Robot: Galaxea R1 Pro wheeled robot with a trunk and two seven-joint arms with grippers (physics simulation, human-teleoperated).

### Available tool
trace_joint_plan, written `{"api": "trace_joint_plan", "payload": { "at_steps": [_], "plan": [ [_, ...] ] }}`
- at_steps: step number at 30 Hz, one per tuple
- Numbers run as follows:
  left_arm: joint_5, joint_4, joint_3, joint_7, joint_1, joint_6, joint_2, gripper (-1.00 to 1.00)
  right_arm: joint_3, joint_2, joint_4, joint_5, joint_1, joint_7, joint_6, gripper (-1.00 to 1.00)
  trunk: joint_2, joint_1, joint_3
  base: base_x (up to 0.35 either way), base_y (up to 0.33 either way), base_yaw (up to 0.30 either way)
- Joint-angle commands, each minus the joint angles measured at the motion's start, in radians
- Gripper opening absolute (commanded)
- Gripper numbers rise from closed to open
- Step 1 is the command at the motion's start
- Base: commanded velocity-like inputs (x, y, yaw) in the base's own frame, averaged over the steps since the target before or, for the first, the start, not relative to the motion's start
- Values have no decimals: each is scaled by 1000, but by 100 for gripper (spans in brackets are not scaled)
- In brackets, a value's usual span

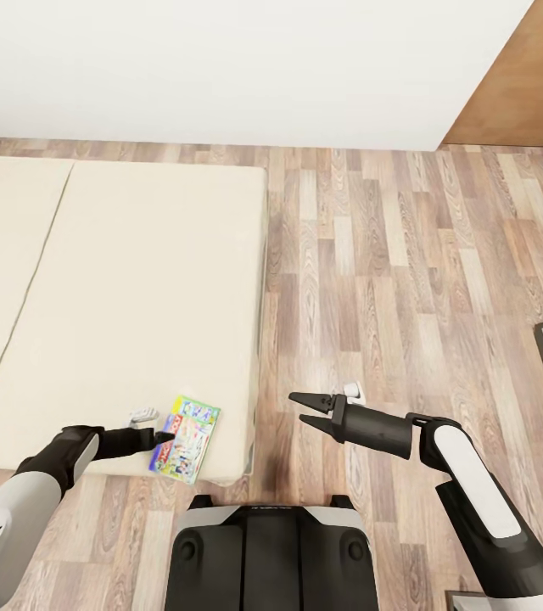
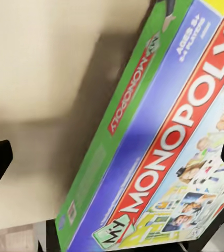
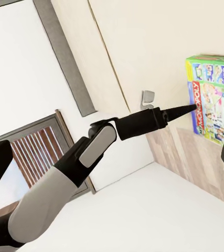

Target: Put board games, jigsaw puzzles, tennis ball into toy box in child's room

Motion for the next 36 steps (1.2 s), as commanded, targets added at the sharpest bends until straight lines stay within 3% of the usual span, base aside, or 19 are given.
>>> {"api": "trace_joint_plan", "payload": {
  "at_steps": [1, 25, 36],
  "plan": [
    [-11, -1, 9, -10, 0, 6, -1, 100, 1, -1, 0, -2, -1, -2, 2, 100, -2, 1, -1, 0, -4, 0],
    [0, -1, 13, -31, 0, 7, -3, 100, 0, -2, 0, -2, -1, -2, 2, 100, -2, 1, -1, 0, 0, 0],
    [-6, 0, 13, -151, 0, 10, -3, 100, -1, -2, 0, -2, -1, -1, 2, 100, -2, 1, -1, 0, 0, 0]
  ]
}}
